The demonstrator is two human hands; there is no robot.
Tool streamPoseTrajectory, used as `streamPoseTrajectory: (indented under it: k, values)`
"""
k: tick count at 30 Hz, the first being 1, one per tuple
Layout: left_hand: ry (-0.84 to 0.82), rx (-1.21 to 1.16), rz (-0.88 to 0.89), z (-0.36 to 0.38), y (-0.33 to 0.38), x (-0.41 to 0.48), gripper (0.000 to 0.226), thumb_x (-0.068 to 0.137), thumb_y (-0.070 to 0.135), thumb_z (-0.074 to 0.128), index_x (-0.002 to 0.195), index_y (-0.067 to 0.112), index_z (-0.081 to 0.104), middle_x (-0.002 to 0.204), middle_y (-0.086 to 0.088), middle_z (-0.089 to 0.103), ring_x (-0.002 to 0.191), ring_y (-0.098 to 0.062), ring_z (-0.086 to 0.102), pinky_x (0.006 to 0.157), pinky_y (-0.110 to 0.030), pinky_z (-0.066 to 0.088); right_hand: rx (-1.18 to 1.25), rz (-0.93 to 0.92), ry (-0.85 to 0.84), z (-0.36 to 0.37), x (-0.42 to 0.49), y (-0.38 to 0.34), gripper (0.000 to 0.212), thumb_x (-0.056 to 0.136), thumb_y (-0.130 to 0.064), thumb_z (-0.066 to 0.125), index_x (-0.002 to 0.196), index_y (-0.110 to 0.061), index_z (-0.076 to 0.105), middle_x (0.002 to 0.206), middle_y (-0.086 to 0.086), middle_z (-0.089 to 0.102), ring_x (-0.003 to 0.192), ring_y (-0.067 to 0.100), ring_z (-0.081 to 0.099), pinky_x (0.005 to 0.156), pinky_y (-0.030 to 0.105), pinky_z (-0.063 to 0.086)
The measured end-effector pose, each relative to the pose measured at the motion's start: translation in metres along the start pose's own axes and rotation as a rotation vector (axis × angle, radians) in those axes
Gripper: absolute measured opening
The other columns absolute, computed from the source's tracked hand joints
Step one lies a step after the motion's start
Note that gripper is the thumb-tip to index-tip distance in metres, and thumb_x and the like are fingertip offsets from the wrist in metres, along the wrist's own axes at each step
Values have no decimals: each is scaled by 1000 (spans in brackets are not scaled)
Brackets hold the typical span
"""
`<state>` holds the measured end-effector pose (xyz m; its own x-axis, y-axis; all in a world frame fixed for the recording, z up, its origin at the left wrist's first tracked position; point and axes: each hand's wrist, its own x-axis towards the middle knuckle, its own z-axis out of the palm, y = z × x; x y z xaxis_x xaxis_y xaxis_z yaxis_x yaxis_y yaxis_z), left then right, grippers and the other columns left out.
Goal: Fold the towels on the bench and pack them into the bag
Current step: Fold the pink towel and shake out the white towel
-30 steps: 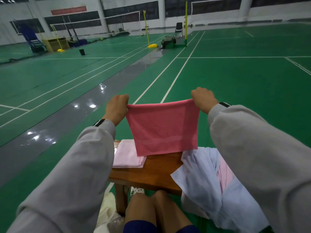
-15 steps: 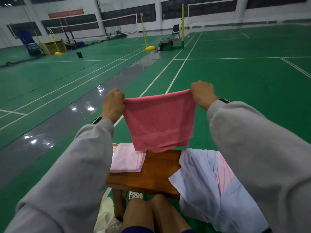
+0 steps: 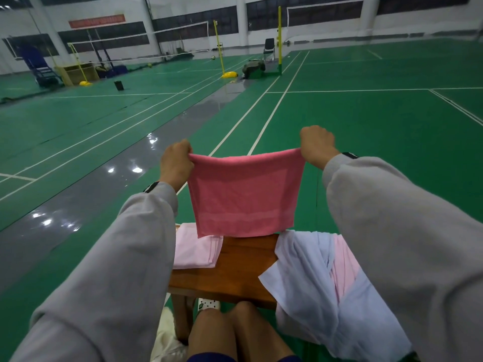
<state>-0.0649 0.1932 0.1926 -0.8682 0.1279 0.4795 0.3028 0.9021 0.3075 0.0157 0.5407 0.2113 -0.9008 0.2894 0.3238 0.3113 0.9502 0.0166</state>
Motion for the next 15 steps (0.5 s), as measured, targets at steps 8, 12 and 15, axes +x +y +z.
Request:
streamPoseTrajectory:
  k: [8,12,15]
  values:
    - [-253,-582,-348,0,-20,-1,10,86,5,76,95,3,76,78,-15,68,51,-20,56,39,-20,37,1135,478,-372,7,19,20,23,80,7,76,100,0,65,84,13,70,67,21,68,54,31,59]
    - [-203,-840,-437,-3,-18,-9,20,92,24,76,103,8,71,86,-8,68,63,-17,58,57,-30,44,1424,509,-317,10,20,22,41,82,3,79,120,4,63,90,11,71,74,18,69,52,24,57]
    - [-161,-909,-459,-2,-16,-6,27,96,25,70,110,2,70,86,-6,69,69,-17,60,59,-30,47,1506,549,-276,9,21,20,39,86,-5,79,121,5,63,87,9,69,69,16,67,47,22,55]
